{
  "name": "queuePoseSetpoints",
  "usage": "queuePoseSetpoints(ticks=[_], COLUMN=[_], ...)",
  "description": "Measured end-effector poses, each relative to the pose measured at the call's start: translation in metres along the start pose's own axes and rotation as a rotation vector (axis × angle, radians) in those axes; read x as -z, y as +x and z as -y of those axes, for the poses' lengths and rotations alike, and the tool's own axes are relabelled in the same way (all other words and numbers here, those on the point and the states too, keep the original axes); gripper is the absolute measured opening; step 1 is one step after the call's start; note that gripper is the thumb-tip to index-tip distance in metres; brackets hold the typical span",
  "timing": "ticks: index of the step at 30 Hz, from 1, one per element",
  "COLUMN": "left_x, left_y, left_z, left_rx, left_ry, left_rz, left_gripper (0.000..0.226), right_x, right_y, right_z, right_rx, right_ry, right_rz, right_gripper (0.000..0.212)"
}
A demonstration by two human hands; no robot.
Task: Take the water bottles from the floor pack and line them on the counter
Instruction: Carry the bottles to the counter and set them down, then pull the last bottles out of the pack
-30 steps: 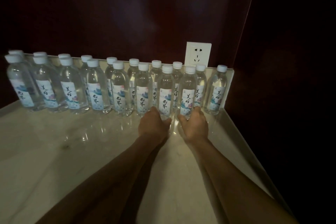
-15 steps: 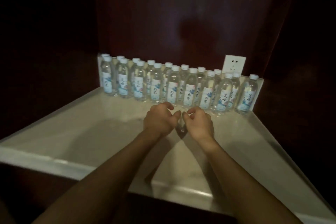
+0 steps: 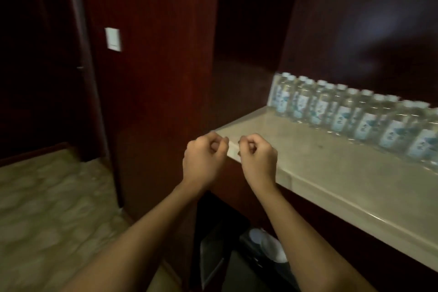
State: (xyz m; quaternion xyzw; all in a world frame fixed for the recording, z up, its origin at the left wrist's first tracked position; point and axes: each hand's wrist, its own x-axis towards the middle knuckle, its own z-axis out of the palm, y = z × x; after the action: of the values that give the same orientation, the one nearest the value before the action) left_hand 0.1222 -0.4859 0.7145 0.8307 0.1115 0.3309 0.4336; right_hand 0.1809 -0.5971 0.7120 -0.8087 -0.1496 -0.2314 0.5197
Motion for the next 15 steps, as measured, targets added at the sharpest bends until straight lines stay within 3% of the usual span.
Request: queuePoseSetpoints(ticks=[7,15], left_x=[0.104,0.161], left_y=[-0.039,-0.062], left_z=[0.105,0.24], left_rx=[0.222,0.507], left_ry=[0.076,0.131], left_rz=[-0.219,-0.304], left_gripper=[0.045,0.053], right_x=[-0.115,-0.247], right_y=[-0.077,-0.148], right_z=[0.028,0.012], right_rx=[0.115,-0.027], right_ry=[0.077,0.162], right_rz=[0.32,0.692], right_gripper=[0.027,0.026])
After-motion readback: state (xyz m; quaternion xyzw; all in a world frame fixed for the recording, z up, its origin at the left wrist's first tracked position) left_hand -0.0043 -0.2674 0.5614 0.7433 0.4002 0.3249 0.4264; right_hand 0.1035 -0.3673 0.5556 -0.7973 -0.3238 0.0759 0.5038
